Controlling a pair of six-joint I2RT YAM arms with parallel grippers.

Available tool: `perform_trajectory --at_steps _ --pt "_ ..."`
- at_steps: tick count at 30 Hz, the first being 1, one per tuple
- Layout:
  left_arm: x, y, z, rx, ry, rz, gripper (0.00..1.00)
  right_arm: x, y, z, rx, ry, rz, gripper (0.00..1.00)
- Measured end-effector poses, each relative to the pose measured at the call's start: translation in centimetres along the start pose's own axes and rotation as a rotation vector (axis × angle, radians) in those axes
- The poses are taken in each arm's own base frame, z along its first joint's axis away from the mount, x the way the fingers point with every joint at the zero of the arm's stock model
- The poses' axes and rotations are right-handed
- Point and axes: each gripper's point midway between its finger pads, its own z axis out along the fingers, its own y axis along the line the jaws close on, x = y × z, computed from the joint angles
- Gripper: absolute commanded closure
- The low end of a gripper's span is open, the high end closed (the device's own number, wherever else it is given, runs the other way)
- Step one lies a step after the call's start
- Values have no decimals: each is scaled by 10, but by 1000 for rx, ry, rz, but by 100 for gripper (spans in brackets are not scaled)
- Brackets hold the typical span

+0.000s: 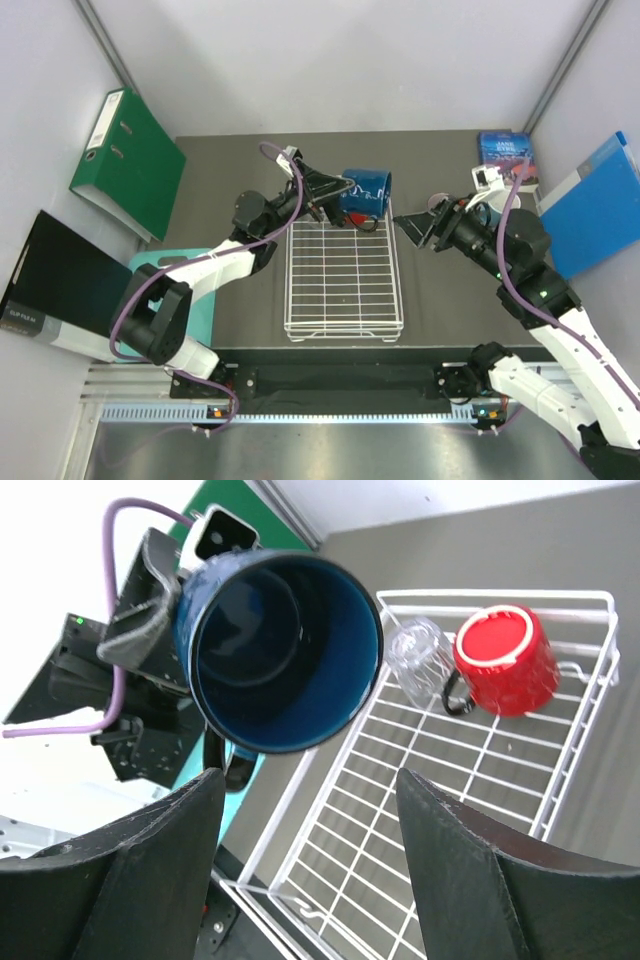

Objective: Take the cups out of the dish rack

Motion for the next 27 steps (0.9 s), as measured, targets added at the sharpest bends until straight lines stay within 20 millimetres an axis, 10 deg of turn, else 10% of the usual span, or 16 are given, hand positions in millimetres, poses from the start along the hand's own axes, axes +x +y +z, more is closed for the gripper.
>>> perform_trajectory --at_steps 27 --pt "22 -12 -14 26 73 -25 100 -10 2 75 -65 18 4 49"
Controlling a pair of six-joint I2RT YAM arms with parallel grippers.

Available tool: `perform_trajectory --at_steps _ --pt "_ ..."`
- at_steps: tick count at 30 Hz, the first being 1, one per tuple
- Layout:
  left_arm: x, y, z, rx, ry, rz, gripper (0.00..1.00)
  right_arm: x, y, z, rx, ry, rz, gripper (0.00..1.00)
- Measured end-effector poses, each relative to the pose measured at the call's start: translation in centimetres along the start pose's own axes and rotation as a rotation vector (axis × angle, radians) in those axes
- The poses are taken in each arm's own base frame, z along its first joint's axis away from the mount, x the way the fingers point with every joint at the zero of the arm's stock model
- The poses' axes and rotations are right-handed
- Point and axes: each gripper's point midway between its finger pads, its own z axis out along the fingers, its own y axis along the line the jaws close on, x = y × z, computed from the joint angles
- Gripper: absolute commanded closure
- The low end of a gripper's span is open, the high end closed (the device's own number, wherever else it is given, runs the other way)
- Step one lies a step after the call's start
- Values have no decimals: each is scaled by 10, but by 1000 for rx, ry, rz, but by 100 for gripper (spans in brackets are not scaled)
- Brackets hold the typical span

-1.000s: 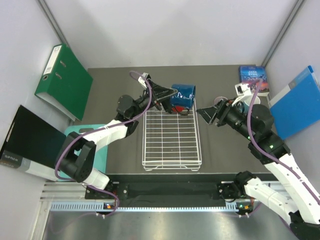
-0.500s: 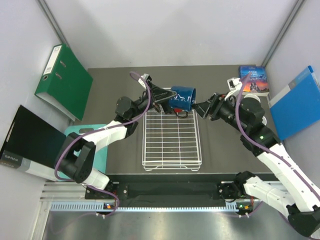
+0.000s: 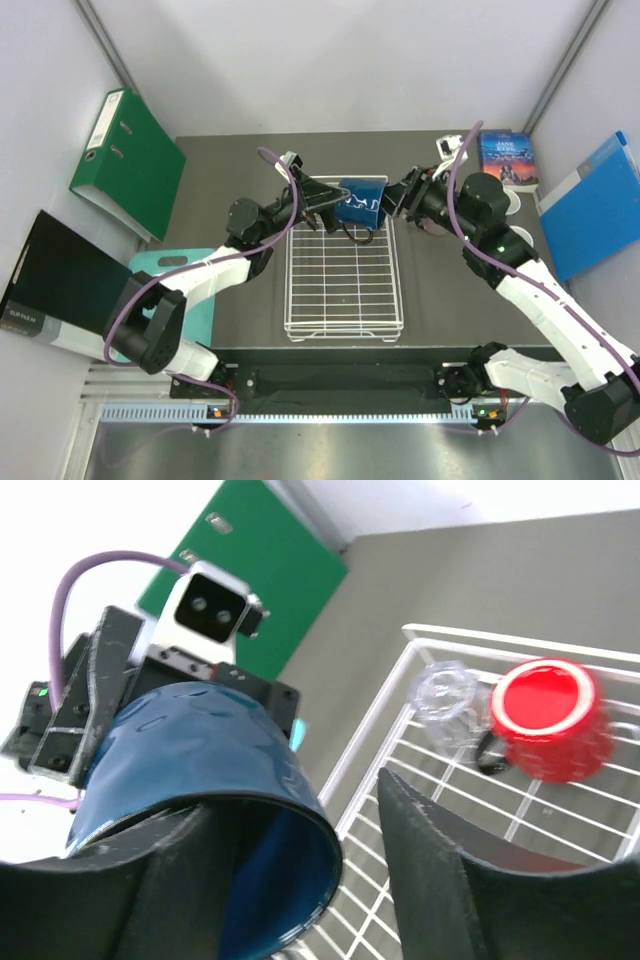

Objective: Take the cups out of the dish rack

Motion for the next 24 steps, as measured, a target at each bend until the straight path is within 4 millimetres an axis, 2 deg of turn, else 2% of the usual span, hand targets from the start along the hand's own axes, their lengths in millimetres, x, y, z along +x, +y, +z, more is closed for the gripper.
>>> perform_trajectory --at_steps 5,8,9,15,16,17,19,21,24 --pt "0 -1 0 4 0 -7 100 9 10 13 -84 44 36 63" --pt "1 -4 0 15 3 -5 100 11 15 15 -120 58 46 85" --pt "1 -7 0 23 3 -14 100 10 15 15 -128 56 44 100" --pt "-2 -10 -2 20 3 -122 99 11 16 14 -171 50 -52 100" --pt "-2 -10 -1 21 6 -120 95 11 16 13 -169 49 -52 100" --pt "-2 -10 -1 21 11 -119 84 11 16 12 -165 47 -52 100" --pt "-2 -11 2 21 23 -115 78 9 15 9 -154 40 -53 100" --pt "-2 -13 6 23 39 -109 63 6 16 5 -144 28 -60 100" --pt "-1 -16 11 22 63 -100 33 0 17 -2 -133 8 -67 100"
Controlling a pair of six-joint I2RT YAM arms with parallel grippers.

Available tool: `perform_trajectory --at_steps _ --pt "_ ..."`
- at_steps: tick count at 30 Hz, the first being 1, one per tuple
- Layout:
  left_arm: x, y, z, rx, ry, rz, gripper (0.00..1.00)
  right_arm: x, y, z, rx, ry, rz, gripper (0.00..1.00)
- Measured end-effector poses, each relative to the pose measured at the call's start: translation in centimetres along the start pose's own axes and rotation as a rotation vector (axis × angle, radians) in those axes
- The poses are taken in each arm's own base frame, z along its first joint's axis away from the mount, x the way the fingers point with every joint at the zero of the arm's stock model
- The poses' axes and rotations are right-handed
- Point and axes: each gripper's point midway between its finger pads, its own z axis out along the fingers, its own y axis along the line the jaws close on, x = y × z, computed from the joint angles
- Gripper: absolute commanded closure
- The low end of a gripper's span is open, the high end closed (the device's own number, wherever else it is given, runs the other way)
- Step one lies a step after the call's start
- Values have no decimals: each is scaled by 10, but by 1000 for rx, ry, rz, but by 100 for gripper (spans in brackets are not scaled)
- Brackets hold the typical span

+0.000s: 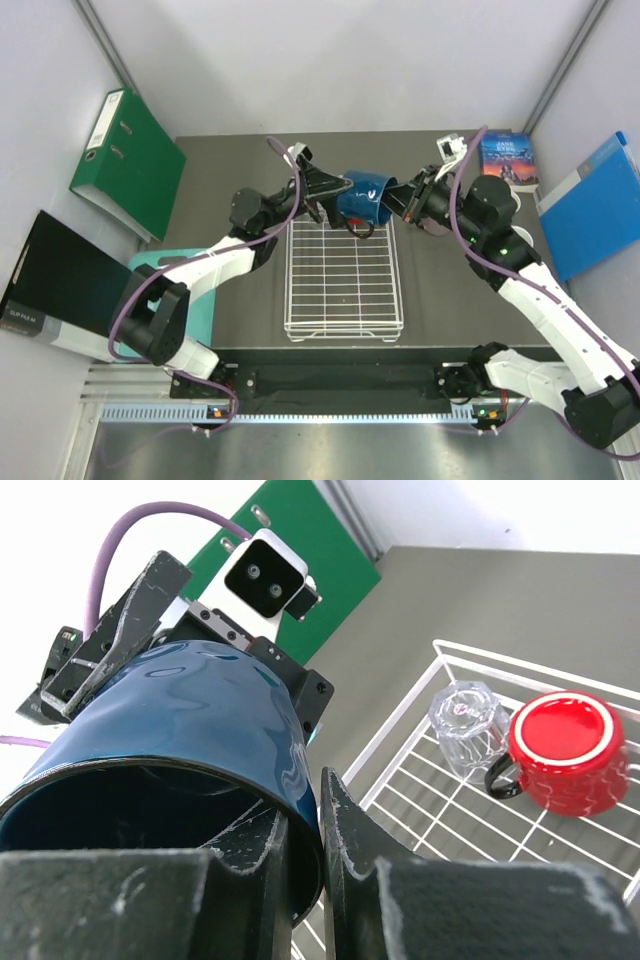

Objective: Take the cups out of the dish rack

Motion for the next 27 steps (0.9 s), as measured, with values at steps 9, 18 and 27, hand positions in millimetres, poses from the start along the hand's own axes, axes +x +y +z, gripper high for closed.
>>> perform_trajectory --at_steps 9,18,27 --pt "-6 4 15 -21 54 13 1 -7 -8 -11 74 -31 -10 100" --pt "-30 29 17 -44 42 117 1 7 -23 -17 165 13 76 100" --pt "-90 58 -8 -151 -123 122 1 13 -6 -29 138 68 102 100"
